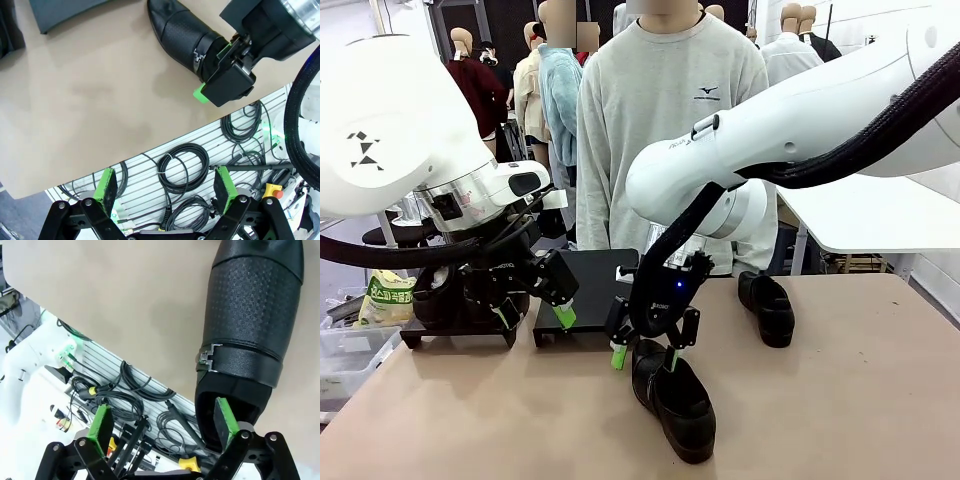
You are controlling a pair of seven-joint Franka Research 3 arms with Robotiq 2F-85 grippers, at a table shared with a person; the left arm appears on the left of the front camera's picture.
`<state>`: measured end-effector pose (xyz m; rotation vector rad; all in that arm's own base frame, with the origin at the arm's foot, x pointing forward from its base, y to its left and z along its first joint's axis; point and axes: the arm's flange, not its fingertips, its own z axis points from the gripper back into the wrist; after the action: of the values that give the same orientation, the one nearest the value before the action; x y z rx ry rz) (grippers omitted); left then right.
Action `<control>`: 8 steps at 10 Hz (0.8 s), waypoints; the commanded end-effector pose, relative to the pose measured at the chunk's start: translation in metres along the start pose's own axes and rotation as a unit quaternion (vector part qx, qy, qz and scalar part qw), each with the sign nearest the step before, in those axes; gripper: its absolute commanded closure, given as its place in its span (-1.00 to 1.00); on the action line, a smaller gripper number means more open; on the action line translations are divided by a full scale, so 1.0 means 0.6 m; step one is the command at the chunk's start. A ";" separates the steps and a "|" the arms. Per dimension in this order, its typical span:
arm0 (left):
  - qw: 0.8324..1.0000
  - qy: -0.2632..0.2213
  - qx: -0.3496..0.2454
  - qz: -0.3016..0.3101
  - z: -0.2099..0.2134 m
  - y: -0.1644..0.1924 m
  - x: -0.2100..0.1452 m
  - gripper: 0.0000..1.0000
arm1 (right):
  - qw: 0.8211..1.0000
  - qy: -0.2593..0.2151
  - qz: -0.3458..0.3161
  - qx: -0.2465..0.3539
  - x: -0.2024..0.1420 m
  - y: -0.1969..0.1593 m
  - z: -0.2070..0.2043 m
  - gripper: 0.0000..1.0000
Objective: Organize the shoes by placing them on the stand.
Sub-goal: Place the Shoe from the middle of the table onto the Shoes Stand.
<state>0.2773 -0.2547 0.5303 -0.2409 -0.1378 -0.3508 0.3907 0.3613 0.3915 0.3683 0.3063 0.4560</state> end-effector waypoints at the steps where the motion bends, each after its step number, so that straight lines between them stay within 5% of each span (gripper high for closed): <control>1: 1.000 0.004 -0.008 -0.002 0.001 0.001 0.000 -1.00 | 1.000 0.001 -0.006 -0.005 0.005 0.004 0.002 -1.00; 6: 1.000 0.004 -0.008 -0.002 0.001 0.001 0.000 -1.00 | 0.991 -0.115 0.037 -0.064 -0.071 0.023 0.126 -1.00; 8: 1.000 0.004 -0.008 -0.002 0.001 0.001 0.000 -1.00 | 0.993 -0.046 0.080 -0.080 -0.090 -0.067 0.159 -1.00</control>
<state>0.2774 -0.2545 0.5304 -0.2407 -0.1381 -0.3501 0.3867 0.3070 0.4893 0.2892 0.0877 0.5464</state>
